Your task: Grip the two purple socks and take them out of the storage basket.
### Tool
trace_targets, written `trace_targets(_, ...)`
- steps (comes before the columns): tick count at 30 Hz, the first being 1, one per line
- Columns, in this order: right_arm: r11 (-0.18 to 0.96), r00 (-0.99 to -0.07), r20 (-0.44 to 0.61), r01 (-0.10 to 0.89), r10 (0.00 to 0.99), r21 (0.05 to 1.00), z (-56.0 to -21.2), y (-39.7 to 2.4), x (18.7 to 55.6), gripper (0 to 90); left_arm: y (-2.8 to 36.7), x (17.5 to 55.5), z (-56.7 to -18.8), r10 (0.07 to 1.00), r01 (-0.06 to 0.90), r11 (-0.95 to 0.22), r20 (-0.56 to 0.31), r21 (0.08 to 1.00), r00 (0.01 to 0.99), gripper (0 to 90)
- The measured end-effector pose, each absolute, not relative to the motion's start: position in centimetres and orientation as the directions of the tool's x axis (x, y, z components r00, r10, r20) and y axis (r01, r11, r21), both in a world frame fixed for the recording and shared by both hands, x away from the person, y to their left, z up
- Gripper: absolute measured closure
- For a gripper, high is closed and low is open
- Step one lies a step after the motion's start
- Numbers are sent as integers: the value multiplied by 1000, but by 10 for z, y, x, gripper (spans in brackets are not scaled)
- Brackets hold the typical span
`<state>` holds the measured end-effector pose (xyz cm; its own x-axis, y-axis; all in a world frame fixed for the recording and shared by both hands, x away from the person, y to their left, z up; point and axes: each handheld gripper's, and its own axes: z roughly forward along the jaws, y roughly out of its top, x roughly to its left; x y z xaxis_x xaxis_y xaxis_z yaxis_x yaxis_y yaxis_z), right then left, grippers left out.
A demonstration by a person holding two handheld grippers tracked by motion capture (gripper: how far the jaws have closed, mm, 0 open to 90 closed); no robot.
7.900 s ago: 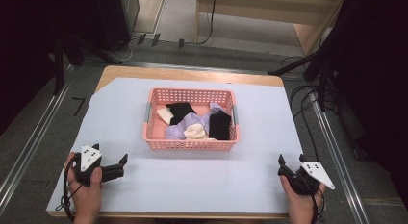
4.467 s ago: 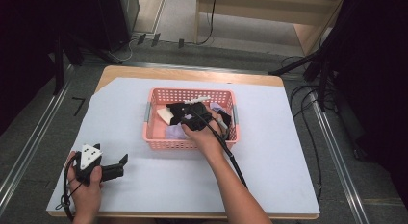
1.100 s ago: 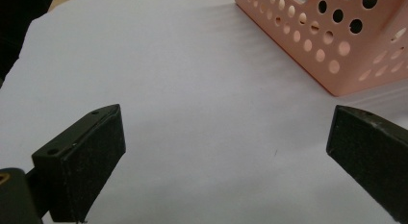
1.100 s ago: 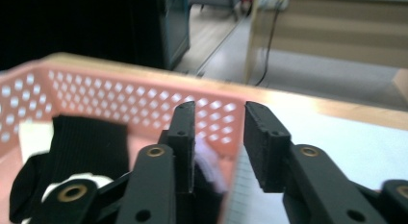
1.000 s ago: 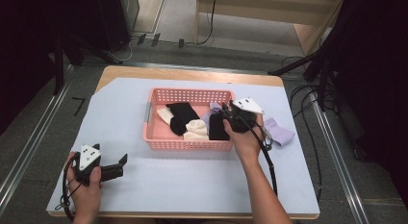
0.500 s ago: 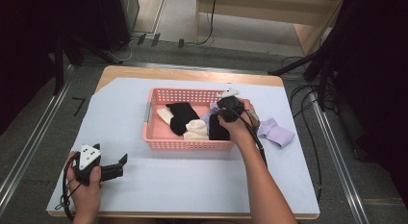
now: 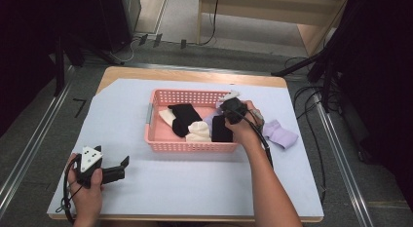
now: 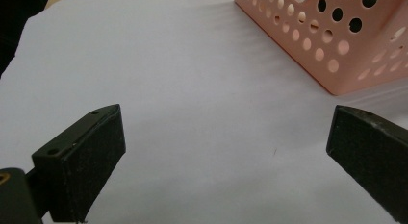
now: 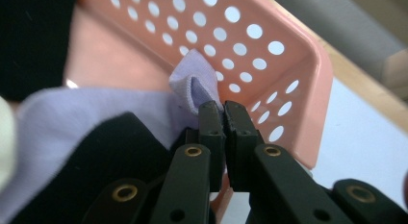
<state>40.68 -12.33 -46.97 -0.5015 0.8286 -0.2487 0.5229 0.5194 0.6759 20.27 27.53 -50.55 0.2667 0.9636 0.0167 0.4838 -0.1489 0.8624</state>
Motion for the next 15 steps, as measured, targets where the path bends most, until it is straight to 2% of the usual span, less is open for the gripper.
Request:
trace_targets(2, 426, -491, -157, 502, 857, 753, -467, -130, 403, 886, 275, 203, -505, 963, 486, -150, 17, 861, 268, 6)
trace_targets(5, 424, -511, -157, 460, 845, 780, -465, -130, 399, 886, 275, 203, -505, 963, 486, -150, 17, 861, 268, 6)
trace_targets(7, 366, -507, -128, 404, 852, 838, -456, -130, 393, 887, 275, 203, -505, 963, 486, -150, 17, 861, 267, 6)
trace_targets(15, 227, -490, -60, 289, 869, 930, -430, -133, 378, 886, 275, 203, -505, 964, 486, -150, 18, 861, 267, 6)
